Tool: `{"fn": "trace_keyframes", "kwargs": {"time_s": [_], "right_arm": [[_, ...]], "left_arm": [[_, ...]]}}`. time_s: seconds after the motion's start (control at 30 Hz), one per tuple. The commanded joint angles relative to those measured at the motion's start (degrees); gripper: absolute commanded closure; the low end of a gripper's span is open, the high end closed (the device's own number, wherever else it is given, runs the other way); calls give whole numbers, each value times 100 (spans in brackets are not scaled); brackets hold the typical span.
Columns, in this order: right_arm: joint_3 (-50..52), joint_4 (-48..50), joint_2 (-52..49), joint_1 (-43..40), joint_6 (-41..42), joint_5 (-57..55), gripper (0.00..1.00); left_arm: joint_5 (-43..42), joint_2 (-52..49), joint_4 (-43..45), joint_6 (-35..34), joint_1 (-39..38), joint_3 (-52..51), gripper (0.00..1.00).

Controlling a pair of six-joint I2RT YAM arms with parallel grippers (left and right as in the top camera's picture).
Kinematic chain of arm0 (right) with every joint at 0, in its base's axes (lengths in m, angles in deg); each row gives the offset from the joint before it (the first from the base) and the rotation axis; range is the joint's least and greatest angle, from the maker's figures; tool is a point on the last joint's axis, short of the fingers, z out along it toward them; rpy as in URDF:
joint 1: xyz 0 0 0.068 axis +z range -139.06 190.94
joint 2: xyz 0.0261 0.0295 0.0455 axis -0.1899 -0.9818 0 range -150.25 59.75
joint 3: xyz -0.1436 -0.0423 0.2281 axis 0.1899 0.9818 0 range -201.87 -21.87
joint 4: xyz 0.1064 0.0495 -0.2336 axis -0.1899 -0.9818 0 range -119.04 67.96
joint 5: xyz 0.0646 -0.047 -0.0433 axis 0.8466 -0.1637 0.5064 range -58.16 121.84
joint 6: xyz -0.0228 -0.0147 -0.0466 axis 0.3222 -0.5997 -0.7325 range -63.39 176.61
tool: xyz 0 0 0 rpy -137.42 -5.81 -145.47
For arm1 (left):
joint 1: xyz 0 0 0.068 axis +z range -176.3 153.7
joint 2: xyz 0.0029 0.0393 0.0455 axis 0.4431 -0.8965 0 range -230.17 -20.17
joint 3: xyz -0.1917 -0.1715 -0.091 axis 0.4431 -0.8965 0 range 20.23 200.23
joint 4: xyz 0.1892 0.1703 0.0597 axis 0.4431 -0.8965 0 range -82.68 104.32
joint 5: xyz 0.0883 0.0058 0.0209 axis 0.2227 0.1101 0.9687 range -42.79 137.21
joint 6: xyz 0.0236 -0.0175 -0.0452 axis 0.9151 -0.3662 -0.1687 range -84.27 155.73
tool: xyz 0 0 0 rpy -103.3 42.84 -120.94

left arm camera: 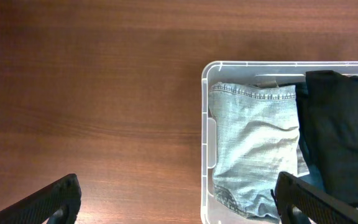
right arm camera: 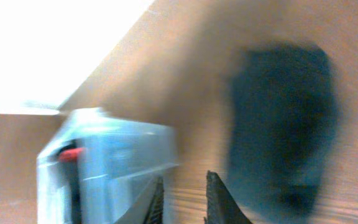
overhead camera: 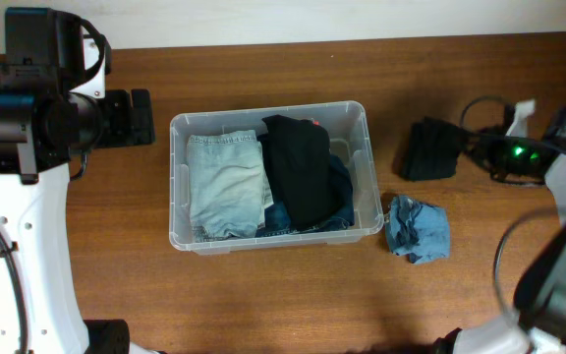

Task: Pack container
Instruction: 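Move the right gripper back and grasp the remaining black folded cloth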

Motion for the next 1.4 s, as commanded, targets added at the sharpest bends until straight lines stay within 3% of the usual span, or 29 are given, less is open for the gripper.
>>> {"fn": "trace_keyframes", "kwargs": {"time_s": [0.0, 0.1, 0.13, 0.17, 0.2, 0.23, 0.27, 0.3, 0.37, 0.57, 0.83, 1.0, 1.27, 1.37], "right_arm": [[-157, 20, 1451, 544, 94, 474, 83], [-157, 90, 2177, 1075, 94, -313, 82], [-157, 74, 2321, 1204, 94, -660, 78], [-155, 44, 2413, 1285, 94, -962, 69], [-155, -28, 2498, 1360, 94, -1453, 43], [-155, -96, 2514, 1366, 96, -1869, 32], [-155, -149, 2503, 1340, 94, -2146, 25], [-149, -229, 2402, 1235, 90, -2566, 10], [-138, -269, 2223, 1067, 83, -2765, 1], [-133, -269, 772, 269, 68, -2671, 1], [-136, -107, -1139, -197, 9, -2568, 2], [-136, 131, -1591, -199, -319, -1620, 1], [-133, 310, -1633, 188, -321, -1537, 1], [-133, 391, -1633, 413, -319, -1633, 9]], "left_arm": [[22, 17, 0, -74, 26, 17, 1], [22, 17, 0, -74, 26, 20, 1], [22, 17, 0, -74, 26, 17, 1], [22, 17, -2, -74, 26, 17, 1], [22, 17, 0, -74, 26, 17, 1], [22, 17, -2, -74, 26, 20, 0], [22, 17, 0, -74, 26, 20, 1], [22, 17, 0, -74, 26, 20, 1], [22, 17, -2, -74, 26, 17, 0], [22, 17, 0, -74, 26, 17, 0], [22, 17, 0, -74, 26, 17, 1], [22, 17, 0, -74, 26, 17, 1], [22, 17, 0, -74, 26, 20, 0], [22, 17, -2, -74, 26, 17, 1]]}}
